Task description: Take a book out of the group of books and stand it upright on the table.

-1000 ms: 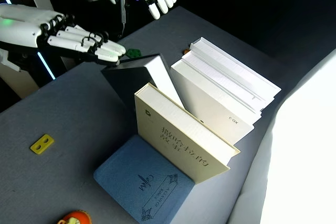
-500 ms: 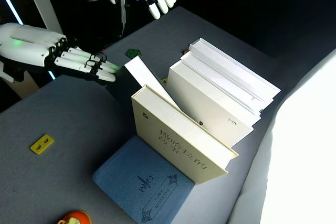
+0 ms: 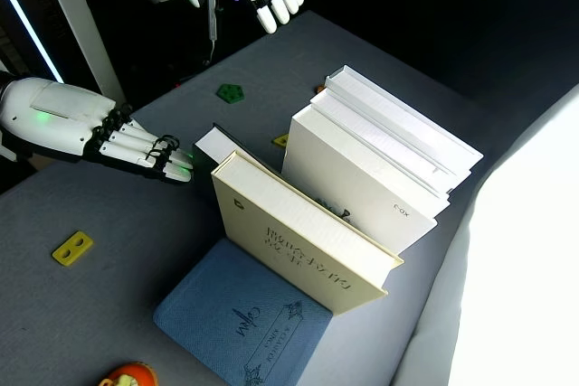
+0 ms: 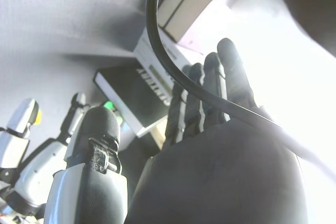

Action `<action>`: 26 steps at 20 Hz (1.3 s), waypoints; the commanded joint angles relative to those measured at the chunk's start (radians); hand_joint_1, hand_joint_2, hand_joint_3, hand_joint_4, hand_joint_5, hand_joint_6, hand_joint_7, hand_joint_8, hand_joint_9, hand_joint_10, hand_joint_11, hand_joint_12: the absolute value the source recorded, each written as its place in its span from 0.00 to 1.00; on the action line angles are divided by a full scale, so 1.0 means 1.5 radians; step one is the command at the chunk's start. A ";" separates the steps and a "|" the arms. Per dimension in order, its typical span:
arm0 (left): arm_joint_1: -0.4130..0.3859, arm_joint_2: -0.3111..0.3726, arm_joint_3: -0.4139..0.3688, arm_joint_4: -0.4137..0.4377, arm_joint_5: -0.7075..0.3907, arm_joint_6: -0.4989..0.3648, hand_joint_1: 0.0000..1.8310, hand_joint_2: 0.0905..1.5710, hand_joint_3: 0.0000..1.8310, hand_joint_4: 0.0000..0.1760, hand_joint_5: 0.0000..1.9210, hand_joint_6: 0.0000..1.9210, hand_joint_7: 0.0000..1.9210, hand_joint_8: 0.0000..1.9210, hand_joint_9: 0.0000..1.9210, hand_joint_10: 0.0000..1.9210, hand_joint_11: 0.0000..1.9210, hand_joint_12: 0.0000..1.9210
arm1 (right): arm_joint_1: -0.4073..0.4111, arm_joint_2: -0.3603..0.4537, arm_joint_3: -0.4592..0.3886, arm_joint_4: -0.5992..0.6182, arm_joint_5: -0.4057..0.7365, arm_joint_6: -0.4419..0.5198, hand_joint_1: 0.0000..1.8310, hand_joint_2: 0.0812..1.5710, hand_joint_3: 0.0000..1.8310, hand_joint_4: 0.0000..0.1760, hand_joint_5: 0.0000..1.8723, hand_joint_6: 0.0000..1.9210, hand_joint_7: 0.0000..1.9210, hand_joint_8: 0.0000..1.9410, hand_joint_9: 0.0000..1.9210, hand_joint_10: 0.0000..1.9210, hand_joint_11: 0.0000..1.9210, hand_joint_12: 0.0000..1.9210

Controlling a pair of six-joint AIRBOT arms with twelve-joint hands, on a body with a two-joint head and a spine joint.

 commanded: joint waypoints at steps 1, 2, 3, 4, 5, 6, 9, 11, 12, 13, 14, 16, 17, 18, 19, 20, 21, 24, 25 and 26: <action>-0.006 0.000 -0.001 0.058 0.005 0.003 0.17 0.85 0.00 0.14 0.05 0.00 0.05 0.00 0.04 0.00 0.00 0.21 | 0.003 0.004 -0.010 -0.044 0.060 -0.007 0.10 0.75 0.00 0.00 0.33 0.06 0.07 0.01 0.03 0.01 0.00 0.00; -0.006 0.000 -0.001 0.058 0.005 0.003 0.17 0.85 0.00 0.14 0.05 0.00 0.05 0.00 0.04 0.00 0.00 0.21 | 0.003 0.008 -0.018 -0.044 0.063 -0.011 0.12 0.75 0.00 0.00 0.33 0.06 0.08 0.01 0.03 0.01 0.00 0.00; -0.006 0.000 -0.001 0.058 0.005 0.003 0.17 0.85 0.00 0.19 0.05 0.00 0.05 0.00 0.05 0.00 0.00 0.24 | 0.003 0.014 -0.028 -0.044 0.065 -0.014 0.12 0.75 0.00 0.00 0.33 0.06 0.08 0.01 0.02 0.01 0.00 0.00; -0.006 0.000 -0.001 0.058 0.005 0.003 0.17 0.85 0.00 0.19 0.04 0.00 0.05 0.00 0.04 0.00 0.00 0.25 | 0.005 0.019 -0.036 -0.044 0.067 -0.017 0.12 0.74 0.00 0.00 0.33 0.06 0.08 0.01 0.02 0.01 0.00 0.00; -0.006 0.000 -0.001 0.058 0.005 0.003 0.17 0.85 0.00 0.20 0.04 0.00 0.05 0.00 0.04 0.00 0.00 0.25 | 0.007 0.024 -0.042 -0.044 0.069 -0.019 0.12 0.75 0.00 0.00 0.31 0.05 0.08 0.01 0.02 0.01 0.00 0.00; -0.006 0.000 -0.001 0.058 0.005 0.003 0.17 0.85 0.00 0.20 0.04 0.00 0.05 0.00 0.04 0.00 0.00 0.25 | 0.009 0.030 -0.049 -0.044 0.074 -0.020 0.12 0.75 0.00 0.00 0.31 0.05 0.08 0.01 0.02 0.01 0.00 0.00; -0.006 0.000 -0.001 0.058 0.005 0.003 0.16 0.85 0.00 0.21 0.05 0.00 0.07 0.00 0.05 0.00 0.00 0.31 | 0.025 0.048 -0.061 -0.044 0.101 -0.026 0.11 0.74 0.00 0.00 0.25 0.01 0.13 0.01 0.08 0.02 0.00 0.19; -0.006 0.000 -0.001 0.058 0.005 0.003 0.16 0.84 0.00 0.18 0.10 0.01 0.12 0.01 0.10 0.01 0.00 0.42 | 0.037 0.065 -0.063 -0.044 0.106 -0.022 0.11 0.74 0.00 0.00 0.24 0.01 0.17 0.01 0.11 0.03 0.00 0.34; -0.006 0.000 -0.001 0.058 0.005 0.003 0.16 0.84 0.00 0.18 0.10 0.01 0.12 0.01 0.10 0.01 0.00 0.42 | 0.042 0.073 -0.063 -0.044 0.106 -0.014 0.11 0.74 0.00 0.00 0.24 0.01 0.17 0.01 0.11 0.03 0.00 0.34; -0.006 0.000 -0.001 0.058 0.005 0.003 0.12 0.84 0.00 0.19 0.15 0.01 0.19 0.01 0.18 0.02 0.00 0.57 | 0.048 0.083 -0.063 -0.045 0.106 -0.006 0.10 0.74 0.00 0.00 0.25 0.01 0.22 0.02 0.16 0.06 0.00 0.56; -0.006 0.000 -0.001 0.058 0.005 0.003 0.11 0.83 0.00 0.19 0.18 0.01 0.23 0.01 0.22 0.02 0.00 0.62 | 0.054 0.094 -0.063 -0.057 0.106 0.006 0.09 0.74 0.00 0.00 0.27 0.02 0.26 0.01 0.17 0.15 0.00 0.66; -0.006 0.000 -0.001 0.058 0.005 0.003 0.06 0.84 0.00 0.02 0.27 0.02 0.34 0.02 0.30 0.04 0.02 0.70 | 0.056 0.122 -0.063 -0.115 0.116 0.057 0.09 0.75 0.00 0.00 0.32 0.08 0.35 0.06 0.16 0.47 0.00 0.83; -0.006 0.000 0.000 0.058 0.006 0.003 0.06 0.84 0.00 0.00 0.32 0.03 0.39 0.02 0.34 0.05 0.04 0.74 | 0.060 0.139 -0.063 -0.139 0.118 0.080 0.10 0.75 0.00 0.00 0.28 0.27 0.33 0.22 0.16 0.59 0.00 0.89; -0.006 0.000 0.000 0.058 0.006 0.003 0.10 0.83 0.00 0.00 0.37 0.04 0.43 0.04 0.39 0.07 0.06 0.76 | 0.065 0.149 -0.063 -0.146 0.118 0.091 0.11 0.75 0.00 0.00 0.27 0.41 0.30 0.41 0.17 0.67 0.02 0.94; -0.006 0.000 0.000 0.058 0.007 0.003 0.15 0.83 0.00 0.00 0.41 0.12 0.44 0.18 0.39 0.31 0.15 0.76 | 0.067 0.158 -0.063 -0.153 0.117 0.097 0.10 0.76 0.00 0.00 0.30 0.57 0.33 0.62 0.23 0.81 0.10 0.99; -0.006 0.000 0.000 0.058 0.009 0.003 0.22 0.82 0.00 0.00 0.38 0.39 0.41 0.47 0.37 0.55 0.21 0.82 | 0.068 0.166 -0.063 -0.160 0.117 0.102 0.10 0.77 0.00 0.00 0.34 0.61 0.36 0.71 0.26 0.90 0.13 1.00; -0.006 0.000 0.000 0.058 0.009 0.003 0.22 0.84 0.00 0.00 0.36 0.61 0.41 0.68 0.36 0.76 0.25 0.91 | 0.069 0.174 -0.063 -0.163 0.117 0.102 0.09 0.78 0.01 0.00 0.38 0.64 0.41 0.76 0.29 0.97 0.16 1.00; -0.006 0.000 0.000 0.058 0.009 0.003 0.15 0.87 0.00 0.00 0.44 0.76 0.50 0.86 0.43 0.96 0.33 1.00 | 0.088 0.193 -0.053 -0.166 0.110 0.117 0.07 0.79 0.00 0.00 0.48 0.75 0.56 0.78 0.49 1.00 0.29 1.00; -0.006 0.000 0.000 0.058 0.009 0.003 0.15 0.87 0.00 0.00 0.47 0.82 0.53 0.90 0.47 0.99 0.37 1.00 | 0.096 0.199 -0.048 -0.167 0.103 0.131 0.07 0.80 0.00 0.00 0.53 0.86 0.60 0.85 0.56 1.00 0.36 1.00; -0.006 0.000 0.001 0.058 0.009 0.003 0.13 0.88 0.00 0.00 0.48 0.85 0.54 0.93 0.49 1.00 0.39 1.00 | 0.107 0.206 -0.039 -0.171 0.088 0.155 0.06 0.80 0.00 0.00 0.57 0.91 0.62 0.89 0.60 1.00 0.42 1.00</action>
